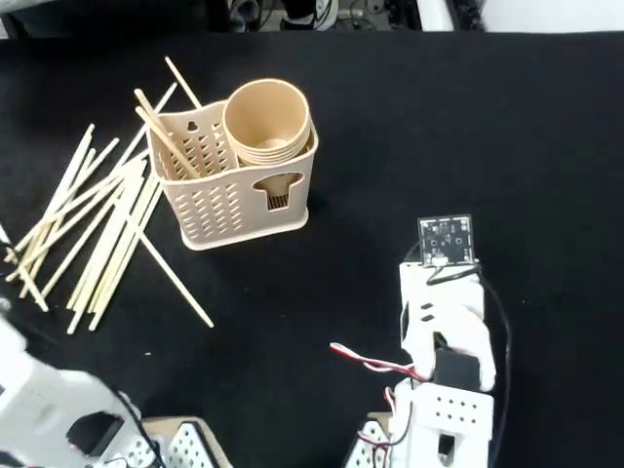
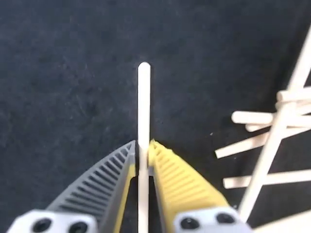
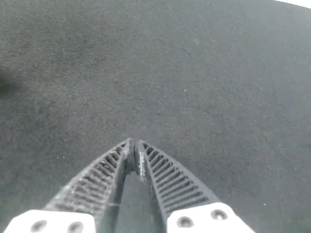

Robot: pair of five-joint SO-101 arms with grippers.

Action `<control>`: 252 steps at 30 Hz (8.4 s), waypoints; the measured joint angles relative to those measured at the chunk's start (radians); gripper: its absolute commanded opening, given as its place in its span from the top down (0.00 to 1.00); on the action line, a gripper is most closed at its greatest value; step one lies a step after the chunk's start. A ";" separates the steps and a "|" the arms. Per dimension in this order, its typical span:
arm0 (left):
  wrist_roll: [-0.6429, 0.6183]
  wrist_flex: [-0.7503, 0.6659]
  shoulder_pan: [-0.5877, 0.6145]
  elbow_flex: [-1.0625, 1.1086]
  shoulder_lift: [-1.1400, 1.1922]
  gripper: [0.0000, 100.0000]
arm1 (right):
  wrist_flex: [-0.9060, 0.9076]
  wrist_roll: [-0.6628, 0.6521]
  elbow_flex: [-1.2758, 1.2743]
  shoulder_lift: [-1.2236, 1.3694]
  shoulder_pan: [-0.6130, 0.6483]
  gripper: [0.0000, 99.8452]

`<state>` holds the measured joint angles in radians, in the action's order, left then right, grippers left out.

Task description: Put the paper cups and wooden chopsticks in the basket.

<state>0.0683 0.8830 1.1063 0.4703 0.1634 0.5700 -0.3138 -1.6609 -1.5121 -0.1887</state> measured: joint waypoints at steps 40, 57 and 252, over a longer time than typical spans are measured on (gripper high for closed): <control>-0.233 0.433 -0.244 -1.435 0.764 0.97 | 0.000 0.000 0.000 0.000 0.000 0.99; -0.235 0.646 -0.281 -2.071 1.154 0.83 | -0.020 -0.006 -0.009 0.000 -0.002 0.99; -0.155 0.646 -0.557 -1.475 0.856 0.79 | -0.075 0.203 -0.023 0.000 0.112 0.99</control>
<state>-0.0867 1.5290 0.5493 -1.0042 1.0196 0.4948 -0.1112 -1.6840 -1.5121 -0.0767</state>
